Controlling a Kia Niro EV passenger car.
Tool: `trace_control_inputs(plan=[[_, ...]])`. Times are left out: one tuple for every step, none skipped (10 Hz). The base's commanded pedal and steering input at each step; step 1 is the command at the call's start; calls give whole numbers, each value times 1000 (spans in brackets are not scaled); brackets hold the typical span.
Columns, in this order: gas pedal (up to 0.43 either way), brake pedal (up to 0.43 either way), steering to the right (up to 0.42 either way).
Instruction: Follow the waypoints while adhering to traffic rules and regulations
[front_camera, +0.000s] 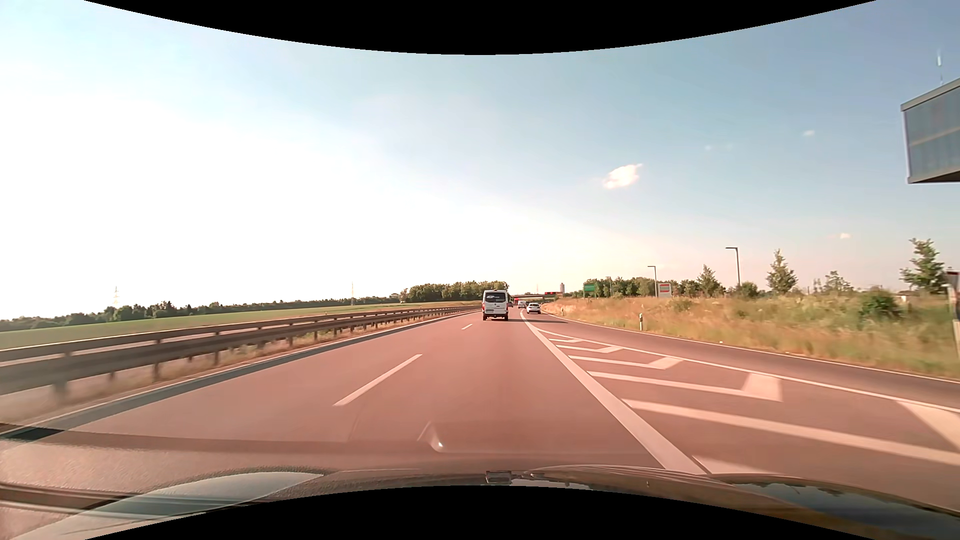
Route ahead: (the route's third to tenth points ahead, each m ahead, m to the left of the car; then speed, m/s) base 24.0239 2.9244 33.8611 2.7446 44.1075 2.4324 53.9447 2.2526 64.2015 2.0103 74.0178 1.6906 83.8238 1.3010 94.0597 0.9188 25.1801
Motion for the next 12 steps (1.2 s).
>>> trace_control_inputs(plan=[[130,6,3],[67,6,3],[47,6,2],[47,6,3],[39,6,2],[39,6,3],[39,6,3],[39,6,2],[39,6,3],[39,6,2],[39,6,3],[39,6,3]])
